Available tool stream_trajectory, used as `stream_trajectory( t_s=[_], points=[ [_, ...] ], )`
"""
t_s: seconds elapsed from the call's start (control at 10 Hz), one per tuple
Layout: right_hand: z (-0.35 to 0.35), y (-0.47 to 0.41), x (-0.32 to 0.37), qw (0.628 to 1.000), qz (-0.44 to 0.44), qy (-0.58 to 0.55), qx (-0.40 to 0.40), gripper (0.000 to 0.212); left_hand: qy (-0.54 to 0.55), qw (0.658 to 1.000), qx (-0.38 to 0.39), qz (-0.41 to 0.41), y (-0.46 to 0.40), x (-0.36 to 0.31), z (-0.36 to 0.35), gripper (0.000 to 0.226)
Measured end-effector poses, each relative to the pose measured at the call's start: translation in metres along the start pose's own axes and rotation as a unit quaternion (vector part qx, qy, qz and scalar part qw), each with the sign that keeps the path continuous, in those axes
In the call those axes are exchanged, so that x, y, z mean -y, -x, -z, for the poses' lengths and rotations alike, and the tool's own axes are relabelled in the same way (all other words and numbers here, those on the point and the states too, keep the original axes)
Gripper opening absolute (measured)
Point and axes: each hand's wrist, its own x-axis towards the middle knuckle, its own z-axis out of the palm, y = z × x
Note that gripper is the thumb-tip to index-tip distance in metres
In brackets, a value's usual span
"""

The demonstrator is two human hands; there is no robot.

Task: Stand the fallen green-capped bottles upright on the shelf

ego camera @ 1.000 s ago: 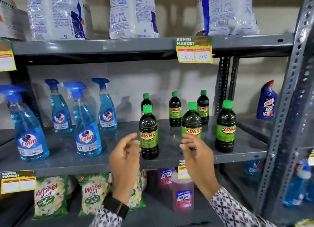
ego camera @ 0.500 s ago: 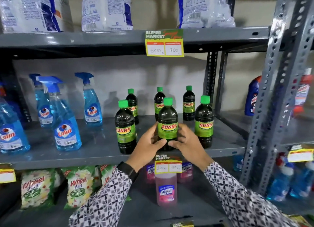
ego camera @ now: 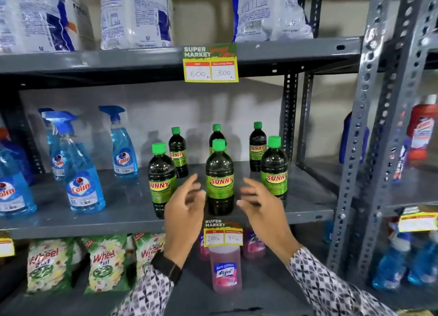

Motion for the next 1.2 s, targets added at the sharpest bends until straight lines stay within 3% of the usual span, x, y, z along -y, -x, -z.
stream_trajectory(
  t_s=[0.1, 0.2, 0.3, 0.4, 0.5, 1.0, 1.2],
  points=[
    [0.031, 0.012, -0.008, 0.984, 0.039, 0.024, -0.171, 0.030, 0.008, 0.999, 0.019, -0.033, 0.021, -0.034, -0.020, 0.030],
    [0.064, 0.000, -0.021, 0.980, 0.004, 0.026, -0.196, 0.045, -0.022, 0.976, 0.218, 0.004, 0.022, -0.047, -0.064, 0.049],
    [0.086, -0.017, -0.037, 0.996, -0.065, 0.003, -0.055, 0.071, -0.024, 0.963, 0.266, 0.037, 0.008, -0.045, -0.104, 0.073],
    [0.091, -0.029, -0.044, 0.997, -0.072, -0.007, 0.016, 0.072, 0.037, 0.960, 0.274, 0.048, -0.006, -0.039, -0.119, 0.068],
    [0.094, -0.037, -0.050, 0.998, -0.058, -0.005, 0.035, 0.072, 0.068, 0.957, 0.281, 0.026, -0.011, -0.036, -0.124, 0.062],
    [0.102, -0.026, -0.052, 0.998, -0.058, -0.011, 0.028, 0.070, 0.086, 0.956, 0.278, 0.031, -0.003, -0.032, -0.138, 0.069],
    [0.097, -0.015, -0.046, 0.996, -0.069, -0.048, 0.028, 0.078, 0.111, 0.957, 0.260, 0.072, 0.012, -0.047, -0.129, 0.059]
  ],
)
